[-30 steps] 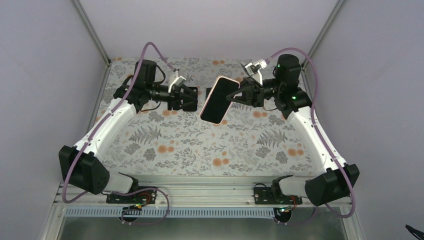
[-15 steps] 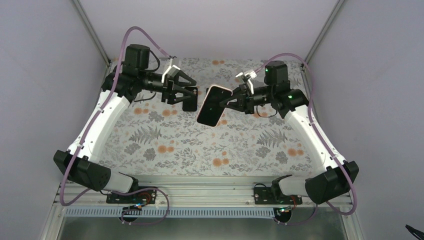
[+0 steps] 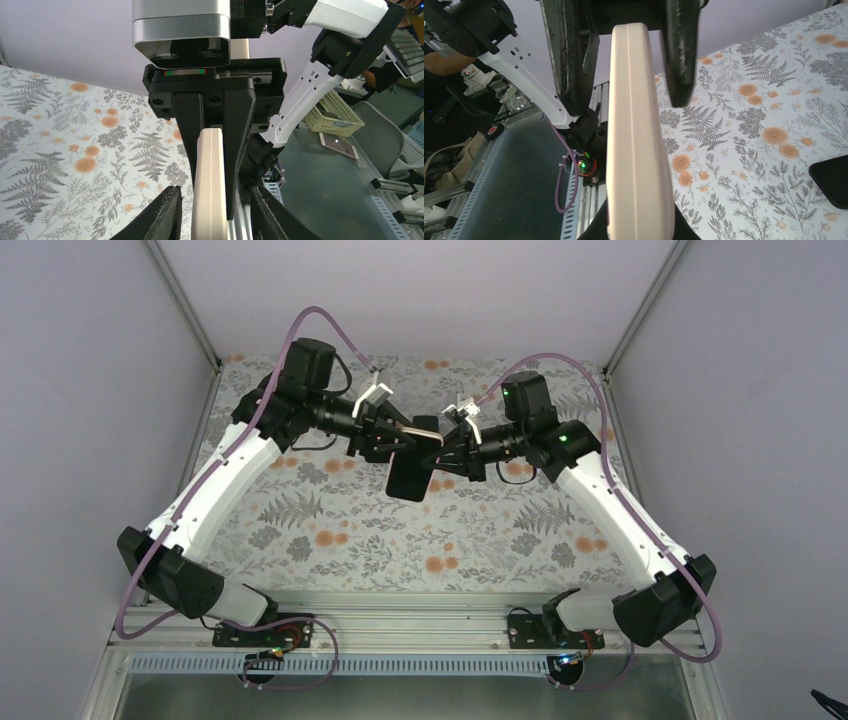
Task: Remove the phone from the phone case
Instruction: Adjust the phone.
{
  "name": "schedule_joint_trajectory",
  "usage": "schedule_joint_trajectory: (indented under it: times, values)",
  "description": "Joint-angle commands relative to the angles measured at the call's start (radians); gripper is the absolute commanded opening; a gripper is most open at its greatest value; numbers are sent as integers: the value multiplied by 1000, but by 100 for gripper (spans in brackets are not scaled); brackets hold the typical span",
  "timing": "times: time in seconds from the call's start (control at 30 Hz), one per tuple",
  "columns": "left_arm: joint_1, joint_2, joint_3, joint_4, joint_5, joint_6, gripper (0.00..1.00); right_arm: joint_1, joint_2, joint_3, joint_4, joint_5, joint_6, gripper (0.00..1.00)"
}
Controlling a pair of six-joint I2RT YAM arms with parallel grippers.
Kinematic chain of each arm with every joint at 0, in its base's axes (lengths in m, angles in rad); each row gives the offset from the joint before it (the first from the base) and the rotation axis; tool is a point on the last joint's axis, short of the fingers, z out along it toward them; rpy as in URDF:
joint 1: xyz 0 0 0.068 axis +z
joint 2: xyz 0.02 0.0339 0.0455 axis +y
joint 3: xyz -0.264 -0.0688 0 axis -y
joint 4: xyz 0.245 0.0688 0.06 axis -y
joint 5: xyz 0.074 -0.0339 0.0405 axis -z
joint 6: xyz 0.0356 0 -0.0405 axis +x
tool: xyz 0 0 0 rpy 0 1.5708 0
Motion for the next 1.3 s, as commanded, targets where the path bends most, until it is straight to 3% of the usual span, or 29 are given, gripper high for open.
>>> schedule_joint_trajectory:
  times: [0.0, 0.3, 0.4, 0.5, 0.6, 1.0, 1.27]
  values:
    - [-9, 6, -17, 18, -15, -11, 31, 17, 1, 45, 24, 28, -35, 3]
    - [-7, 2, -48, 35, 38, -28, 7, 18, 3, 58, 35, 41, -25, 4]
    - [7, 4, -47, 66, 79, -70, 3, 17, 6, 61, 45, 39, -11, 16]
    - [37, 5, -52, 121, 122, -138, 2, 14, 8, 62, 65, 32, 14, 44]
    - [62, 5, -63, 183, 141, -206, 2, 9, 10, 53, 110, 16, 55, 50]
    - [94, -2, -96, 306, 147, -344, 2, 6, 82, 28, 334, -78, 321, 41]
    - [116, -6, -107, 322, 124, -363, 2, 1, 88, 17, 399, -81, 411, 5]
